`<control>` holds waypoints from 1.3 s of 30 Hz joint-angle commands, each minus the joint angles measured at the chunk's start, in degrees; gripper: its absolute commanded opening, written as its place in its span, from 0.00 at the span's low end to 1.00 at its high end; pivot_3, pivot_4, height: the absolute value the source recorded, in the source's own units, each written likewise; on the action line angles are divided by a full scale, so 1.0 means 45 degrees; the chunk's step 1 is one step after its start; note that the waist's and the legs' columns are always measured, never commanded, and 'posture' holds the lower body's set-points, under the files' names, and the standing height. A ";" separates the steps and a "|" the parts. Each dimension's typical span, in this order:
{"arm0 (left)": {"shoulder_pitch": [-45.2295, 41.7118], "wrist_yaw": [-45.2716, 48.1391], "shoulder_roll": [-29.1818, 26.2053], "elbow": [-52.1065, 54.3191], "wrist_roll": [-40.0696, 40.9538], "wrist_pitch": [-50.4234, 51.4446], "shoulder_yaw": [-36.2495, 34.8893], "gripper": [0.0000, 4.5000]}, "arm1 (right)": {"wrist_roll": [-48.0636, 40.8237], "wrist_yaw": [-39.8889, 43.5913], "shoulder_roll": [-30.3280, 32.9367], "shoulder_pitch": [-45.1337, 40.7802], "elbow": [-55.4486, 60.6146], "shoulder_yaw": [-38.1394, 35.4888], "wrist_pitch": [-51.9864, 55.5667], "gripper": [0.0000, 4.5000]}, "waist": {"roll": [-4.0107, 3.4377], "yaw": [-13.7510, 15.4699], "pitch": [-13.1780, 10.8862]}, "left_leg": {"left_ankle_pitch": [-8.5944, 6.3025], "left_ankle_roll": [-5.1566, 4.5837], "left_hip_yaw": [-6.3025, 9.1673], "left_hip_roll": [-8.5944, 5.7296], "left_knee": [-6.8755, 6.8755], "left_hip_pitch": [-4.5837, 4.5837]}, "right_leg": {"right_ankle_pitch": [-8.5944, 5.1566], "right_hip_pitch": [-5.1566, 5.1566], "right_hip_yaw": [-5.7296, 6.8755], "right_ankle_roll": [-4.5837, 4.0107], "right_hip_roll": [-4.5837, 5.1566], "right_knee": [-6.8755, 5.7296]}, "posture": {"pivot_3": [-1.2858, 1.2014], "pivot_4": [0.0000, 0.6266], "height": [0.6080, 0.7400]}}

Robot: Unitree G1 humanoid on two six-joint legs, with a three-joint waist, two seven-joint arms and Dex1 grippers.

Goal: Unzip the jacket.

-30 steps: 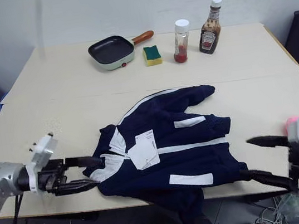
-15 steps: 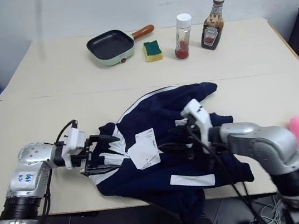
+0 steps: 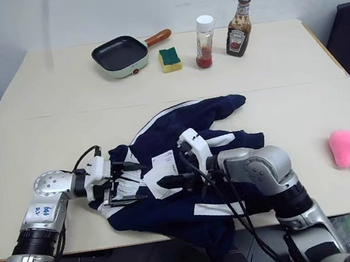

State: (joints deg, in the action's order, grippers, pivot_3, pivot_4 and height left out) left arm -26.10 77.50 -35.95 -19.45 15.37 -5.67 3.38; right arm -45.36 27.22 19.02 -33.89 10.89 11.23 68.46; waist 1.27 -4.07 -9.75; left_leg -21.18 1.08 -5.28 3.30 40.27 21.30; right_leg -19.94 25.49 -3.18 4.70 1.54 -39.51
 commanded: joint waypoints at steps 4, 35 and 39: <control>-0.0351 -0.0435 0.0357 -0.0675 -0.0499 -0.0603 0.0150 1.00 | 0.0787 0.0307 -0.0832 -0.0496 -0.1106 0.0518 -0.0254 0.87 | 0.0002 -0.0131 0.0003 | 0.0001 0.0002 0.0004 -0.0001 0.0000 0.0000 | 0.0000 -0.0001 0.0008 0.0000 0.0002 -0.0004 | 0.52 0.24 1.00; -0.0019 -0.0702 -0.0089 0.0215 -0.0253 -0.0236 -0.0302 1.00 | 0.2489 0.3908 0.1096 -0.0760 -0.0375 0.0367 -0.3103 0.70 | 0.0004 -0.0163 0.0030 | 0.0006 0.0003 0.0015 -0.0010 -0.0007 -0.0008 | 0.0000 -0.0006 0.0022 0.0000 0.0021 -0.0008 | 0.52 0.24 1.00; 0.0163 -0.0678 -0.0238 0.0381 -0.0268 -0.0202 -0.0276 1.00 | 0.2681 0.4506 0.1765 -0.0894 -0.0802 0.0199 -0.3241 0.70 | 0.0004 -0.0163 0.0030 | 0.0006 0.0003 0.0014 -0.0010 -0.0006 -0.0007 | 0.0000 -0.0006 0.0023 0.0000 0.0019 -0.0007 | 0.52 0.24 1.00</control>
State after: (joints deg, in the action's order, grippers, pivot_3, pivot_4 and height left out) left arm -26.12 74.55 -36.34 -19.39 13.40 -6.62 2.96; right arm -33.15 46.40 26.18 -36.95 7.37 14.73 54.31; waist 1.29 -4.81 -9.61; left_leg -21.15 1.09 -5.22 3.25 40.24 21.27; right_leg -19.94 25.46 -3.07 4.70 1.62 -39.53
